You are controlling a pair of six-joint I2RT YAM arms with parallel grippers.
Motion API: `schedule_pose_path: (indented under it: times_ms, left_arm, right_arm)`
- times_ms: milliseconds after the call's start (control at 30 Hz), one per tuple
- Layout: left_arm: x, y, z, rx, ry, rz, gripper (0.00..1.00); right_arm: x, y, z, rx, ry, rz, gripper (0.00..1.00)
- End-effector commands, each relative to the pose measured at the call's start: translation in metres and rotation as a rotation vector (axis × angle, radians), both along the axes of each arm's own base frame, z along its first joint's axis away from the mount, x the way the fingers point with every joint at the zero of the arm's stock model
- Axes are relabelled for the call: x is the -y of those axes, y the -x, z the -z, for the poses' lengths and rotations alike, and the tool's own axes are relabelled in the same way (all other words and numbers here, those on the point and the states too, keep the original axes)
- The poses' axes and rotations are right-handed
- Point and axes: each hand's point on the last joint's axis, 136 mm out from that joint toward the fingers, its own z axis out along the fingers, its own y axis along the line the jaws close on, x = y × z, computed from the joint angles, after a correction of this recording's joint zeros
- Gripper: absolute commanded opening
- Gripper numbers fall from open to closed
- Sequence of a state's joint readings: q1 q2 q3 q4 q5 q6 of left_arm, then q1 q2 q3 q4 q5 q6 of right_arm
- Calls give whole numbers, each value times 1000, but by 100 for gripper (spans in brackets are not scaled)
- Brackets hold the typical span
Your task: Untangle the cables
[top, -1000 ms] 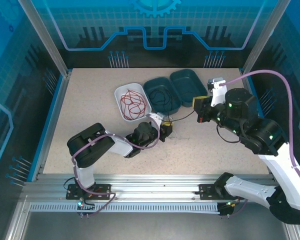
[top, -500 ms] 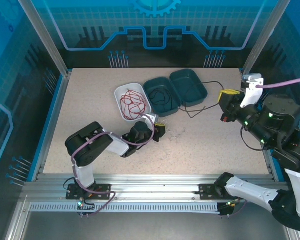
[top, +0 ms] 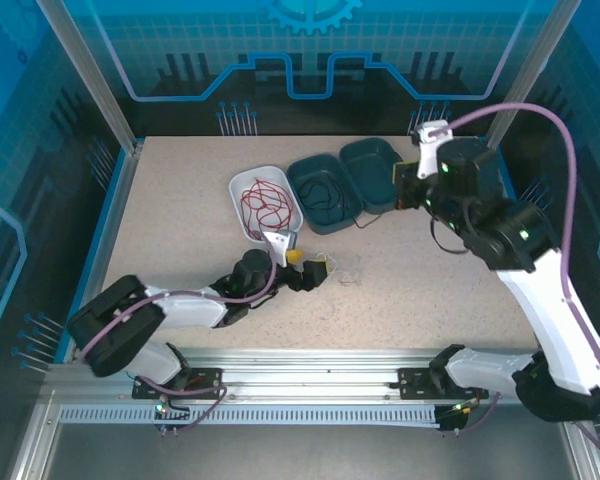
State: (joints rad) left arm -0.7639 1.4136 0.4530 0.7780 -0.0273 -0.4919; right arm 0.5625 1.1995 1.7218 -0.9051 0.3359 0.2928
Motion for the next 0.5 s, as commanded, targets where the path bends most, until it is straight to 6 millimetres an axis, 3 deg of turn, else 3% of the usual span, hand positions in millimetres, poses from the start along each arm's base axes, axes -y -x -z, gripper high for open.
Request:
schedule_pose_path:
  times_ms: [0,233,467]
  left_arm:
    - [-25,6,2,-24,-89,-72,99]
    - [-66,19,-11,-12,-181,-173,99]
    - [-74,21,-6,-14,-201,-191,93]
  right_arm:
    - [-19,-24,8,-31,-78,-58,0]
    - [-46,-84,37,-83,-111,-88,0]
    - [-58,-151,59,-73,-93,-52,0]
